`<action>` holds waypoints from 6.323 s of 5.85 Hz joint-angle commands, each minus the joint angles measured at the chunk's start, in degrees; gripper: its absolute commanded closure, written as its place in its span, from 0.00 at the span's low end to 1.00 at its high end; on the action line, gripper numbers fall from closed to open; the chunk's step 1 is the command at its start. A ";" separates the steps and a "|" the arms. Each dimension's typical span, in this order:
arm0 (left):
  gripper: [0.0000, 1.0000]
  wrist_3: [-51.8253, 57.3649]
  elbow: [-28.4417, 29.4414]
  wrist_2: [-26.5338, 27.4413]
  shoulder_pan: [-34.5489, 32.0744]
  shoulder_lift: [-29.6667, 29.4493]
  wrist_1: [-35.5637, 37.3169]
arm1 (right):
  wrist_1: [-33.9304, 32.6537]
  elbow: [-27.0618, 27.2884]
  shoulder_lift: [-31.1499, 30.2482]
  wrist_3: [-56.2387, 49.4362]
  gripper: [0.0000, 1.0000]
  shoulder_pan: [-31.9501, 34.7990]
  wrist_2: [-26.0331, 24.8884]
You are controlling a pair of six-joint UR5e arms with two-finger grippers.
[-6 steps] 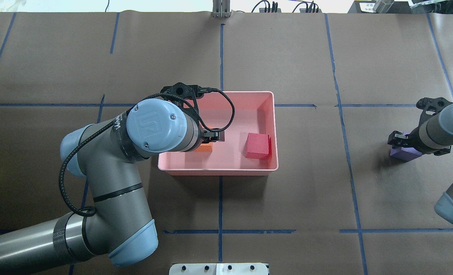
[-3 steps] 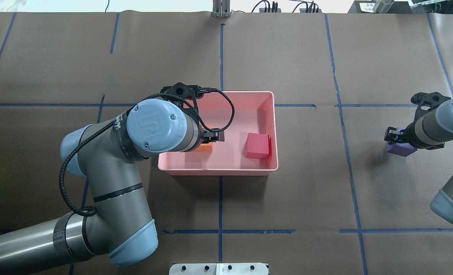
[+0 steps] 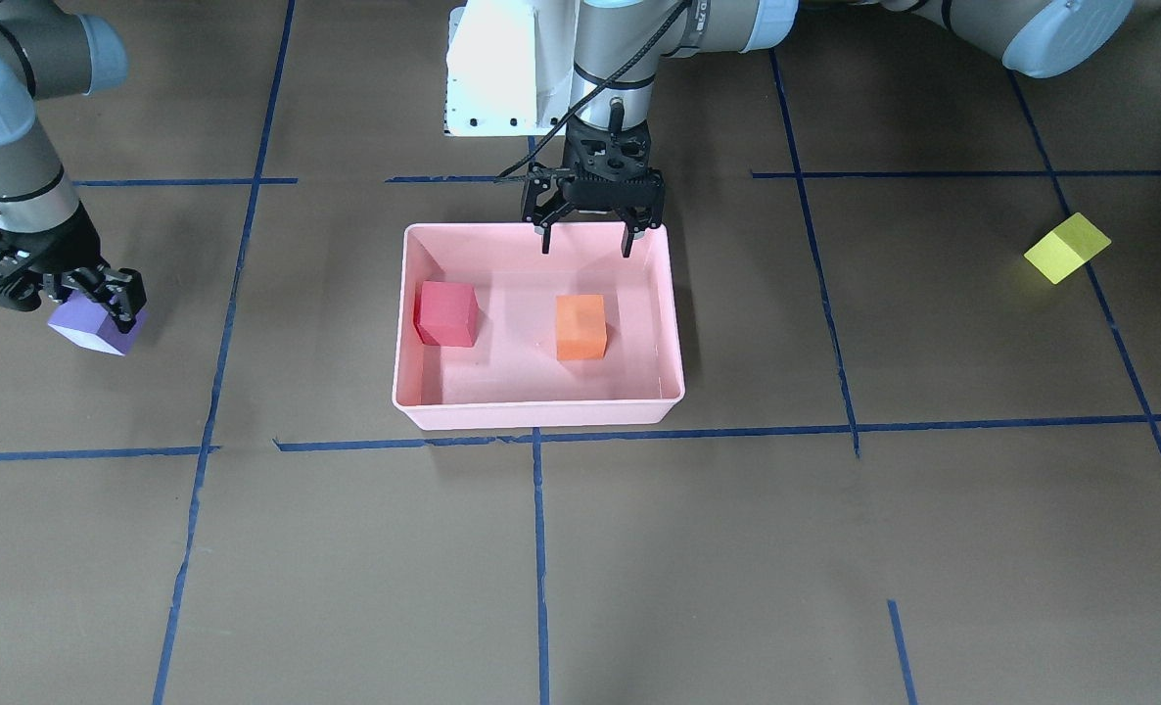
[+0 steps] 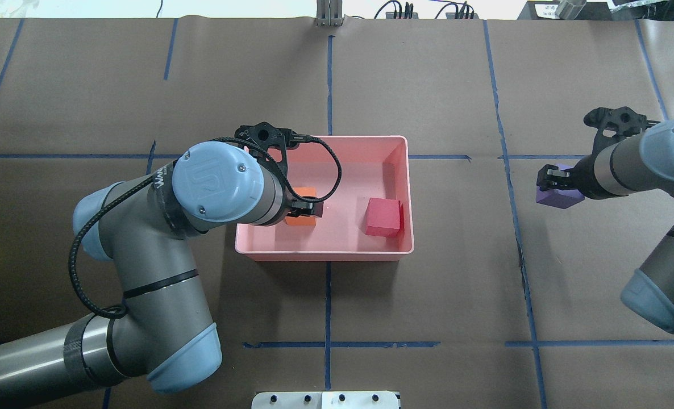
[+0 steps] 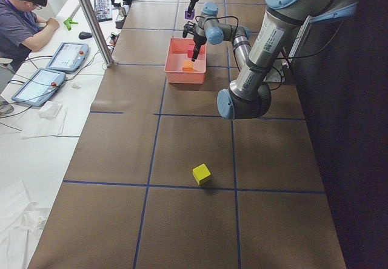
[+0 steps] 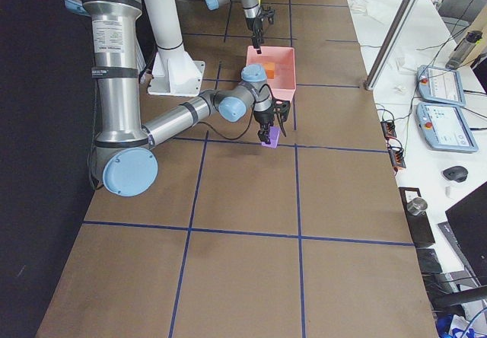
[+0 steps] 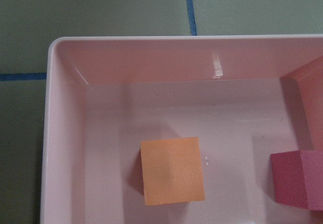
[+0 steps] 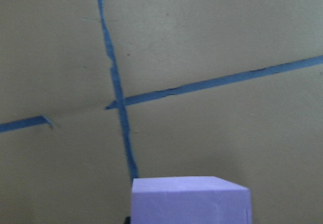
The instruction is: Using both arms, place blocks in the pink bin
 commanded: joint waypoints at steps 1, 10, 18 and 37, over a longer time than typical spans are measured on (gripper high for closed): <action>0.00 15.17 -0.70 -12.46 -9.53 4.82 1.00 | -16.10 0.08 15.97 0.11 0.41 -2.35 0.53; 0.00 53.43 -0.62 -29.14 -34.37 36.87 -9.84 | -24.56 -12.96 38.08 3.15 0.00 -9.78 0.74; 0.00 68.85 11.84 -33.01 -35.17 55.12 -46.63 | -24.39 -4.06 28.03 -6.40 0.00 -5.00 3.78; 0.41 65.81 20.39 -32.57 -37.33 40.31 -39.74 | -24.39 -0.63 22.76 -16.90 0.00 0.07 7.27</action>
